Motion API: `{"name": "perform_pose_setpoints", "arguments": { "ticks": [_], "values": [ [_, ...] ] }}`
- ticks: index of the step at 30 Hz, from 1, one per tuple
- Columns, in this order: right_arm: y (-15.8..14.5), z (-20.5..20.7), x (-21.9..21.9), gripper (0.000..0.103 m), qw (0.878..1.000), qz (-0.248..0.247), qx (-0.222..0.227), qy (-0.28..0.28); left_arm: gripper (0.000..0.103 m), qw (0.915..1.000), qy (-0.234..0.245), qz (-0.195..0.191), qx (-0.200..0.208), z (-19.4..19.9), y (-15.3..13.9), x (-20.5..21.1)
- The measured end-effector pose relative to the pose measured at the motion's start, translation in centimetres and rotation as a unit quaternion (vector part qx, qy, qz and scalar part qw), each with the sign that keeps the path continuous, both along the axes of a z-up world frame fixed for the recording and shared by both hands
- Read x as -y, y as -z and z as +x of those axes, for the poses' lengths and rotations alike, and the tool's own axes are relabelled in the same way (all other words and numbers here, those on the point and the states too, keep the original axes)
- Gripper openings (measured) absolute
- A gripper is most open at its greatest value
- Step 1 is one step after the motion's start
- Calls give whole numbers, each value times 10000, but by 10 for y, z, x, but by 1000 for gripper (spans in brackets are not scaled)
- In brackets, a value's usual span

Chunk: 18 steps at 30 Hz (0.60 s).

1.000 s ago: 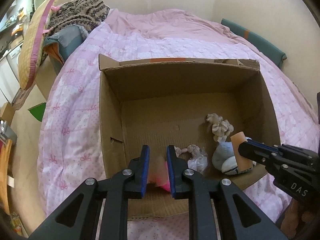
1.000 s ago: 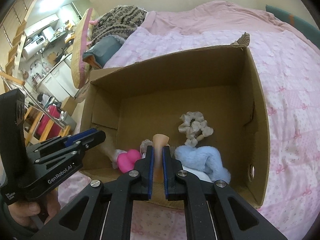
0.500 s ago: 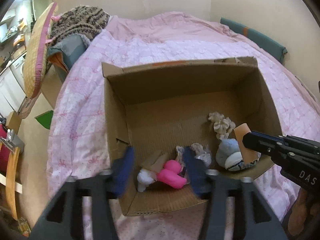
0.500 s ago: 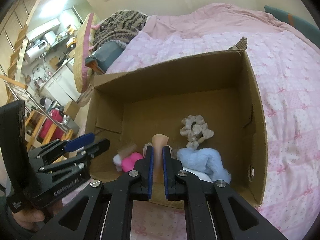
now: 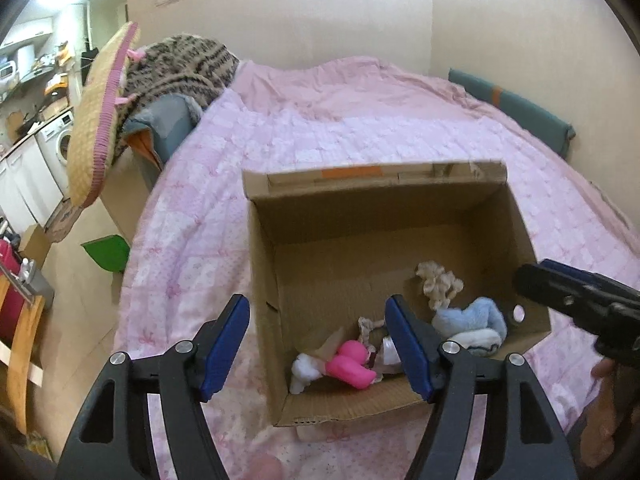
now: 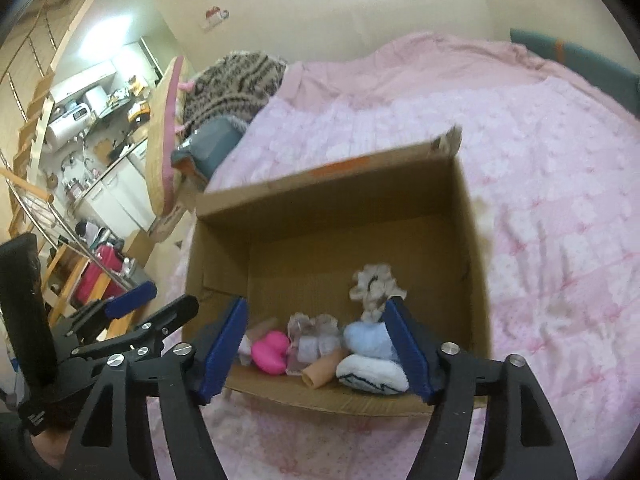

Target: Organize soft objects

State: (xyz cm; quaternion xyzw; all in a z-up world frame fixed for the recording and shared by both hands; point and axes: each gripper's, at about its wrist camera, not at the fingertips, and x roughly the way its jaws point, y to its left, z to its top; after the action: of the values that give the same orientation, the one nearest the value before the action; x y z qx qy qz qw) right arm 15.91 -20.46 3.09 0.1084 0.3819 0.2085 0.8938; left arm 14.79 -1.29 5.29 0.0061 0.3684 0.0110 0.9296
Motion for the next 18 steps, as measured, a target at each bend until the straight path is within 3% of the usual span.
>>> {"name": "perform_pose_setpoints", "arguments": {
  "ticks": [3,6,18],
  "values": [
    [-19,-12,10,87,9995,-94,228,196,70,9997,-111,-65,198,-10,-16,-6],
    [-32,-25,19,101,9989,-44,343,304,86,9989,-161,-257,349,-25,-30,-13],
    [-41,-71,19,103,9940,-408,823,598,103,9964,-204,-477,671,-76,-45,-23]
  ]
}}
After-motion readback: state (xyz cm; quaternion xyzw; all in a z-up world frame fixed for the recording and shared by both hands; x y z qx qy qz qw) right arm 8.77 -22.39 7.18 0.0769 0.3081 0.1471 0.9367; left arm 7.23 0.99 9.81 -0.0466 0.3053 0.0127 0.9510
